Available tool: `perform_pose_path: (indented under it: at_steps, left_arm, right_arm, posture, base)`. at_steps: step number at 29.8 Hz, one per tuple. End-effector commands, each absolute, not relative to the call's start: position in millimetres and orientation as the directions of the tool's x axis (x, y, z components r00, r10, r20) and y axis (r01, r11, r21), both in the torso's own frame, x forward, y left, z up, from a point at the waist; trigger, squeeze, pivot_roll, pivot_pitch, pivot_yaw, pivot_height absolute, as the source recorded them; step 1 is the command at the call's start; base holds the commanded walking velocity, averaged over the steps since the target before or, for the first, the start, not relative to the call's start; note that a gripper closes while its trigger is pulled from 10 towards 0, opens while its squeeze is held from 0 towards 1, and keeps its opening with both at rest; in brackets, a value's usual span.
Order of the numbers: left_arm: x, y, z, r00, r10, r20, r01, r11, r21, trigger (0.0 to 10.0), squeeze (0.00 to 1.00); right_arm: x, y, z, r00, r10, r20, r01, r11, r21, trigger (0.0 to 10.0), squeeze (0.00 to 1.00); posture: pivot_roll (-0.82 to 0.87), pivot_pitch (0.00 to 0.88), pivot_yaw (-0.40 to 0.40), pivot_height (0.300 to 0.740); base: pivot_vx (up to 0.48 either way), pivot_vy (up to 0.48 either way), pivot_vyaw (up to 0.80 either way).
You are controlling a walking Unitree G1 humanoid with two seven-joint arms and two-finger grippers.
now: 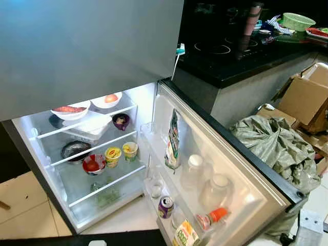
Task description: Restocking fridge
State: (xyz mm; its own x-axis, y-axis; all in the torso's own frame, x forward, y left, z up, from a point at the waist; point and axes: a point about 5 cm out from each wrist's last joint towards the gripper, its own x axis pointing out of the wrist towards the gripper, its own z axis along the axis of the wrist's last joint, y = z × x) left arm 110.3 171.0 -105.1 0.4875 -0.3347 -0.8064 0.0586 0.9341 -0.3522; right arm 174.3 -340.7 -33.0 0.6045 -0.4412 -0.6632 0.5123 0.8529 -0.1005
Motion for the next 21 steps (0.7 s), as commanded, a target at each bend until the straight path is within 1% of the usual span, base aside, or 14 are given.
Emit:
perform_pose_path:
  at_steps: [1,5,10,15,21]
  left_arm:
    - [78.0,163.0,-114.8,0.368,-0.357,-0.859,0.035,0.928,-0.37,10.0,0.0]
    - [78.7,162.9,-114.7,0.369,-0.356,-0.858,0.039,0.929,-0.369,10.0,0.0]
    - [79.8,161.4,-114.5,0.369,-0.361,-0.856,0.044,0.927,-0.373,10.0,0.0]
    - [79.9,161.1,-114.5,0.369,-0.362,-0.856,0.045,0.927,-0.372,10.0,0.0]
    - [80.8,163.8,-114.3,0.384,-0.344,-0.857,0.018,0.931,-0.365,10.0,0.0]
  right_arm:
    - [167.9,-339.8,-37.2,0.582,-0.446,-0.68,0.525,0.845,-0.104,10.0,0.0]
    - [164.1,-338.6,-40.0,0.568,-0.441,-0.695,0.517,0.848,-0.116,10.0,0.0]
    - [150.6,-333.2,-49.7,0.531,-0.42,-0.736,0.484,0.863,-0.144,10.0,0.0]
    - [143.7,-331.0,-53.8,0.516,-0.415,-0.749,0.479,0.865,-0.149,10.0,0.0]
    - [140.5,-328.6,-56.5,0.509,-0.407,-0.758,0.477,0.867,-0.145,10.0,0.0]
  posture:
    - [-0.09,0.0,-0.074,0.74]
    - [-0.09,0.0,-0.074,0.74]
    - [-0.09,0.0,-0.075,0.74]
    - [-0.09,0.0,-0.074,0.74]
    - [-0.09,0.0,-0.072,0.74]
  base:
    - [-0.349,0.0,0.0]
    - [-0.351,0.0,0.0]
    - [-0.334,0.0,0.0]
    - [-0.296,0.0,0.0]
    - [0.0,0.0,0.0]
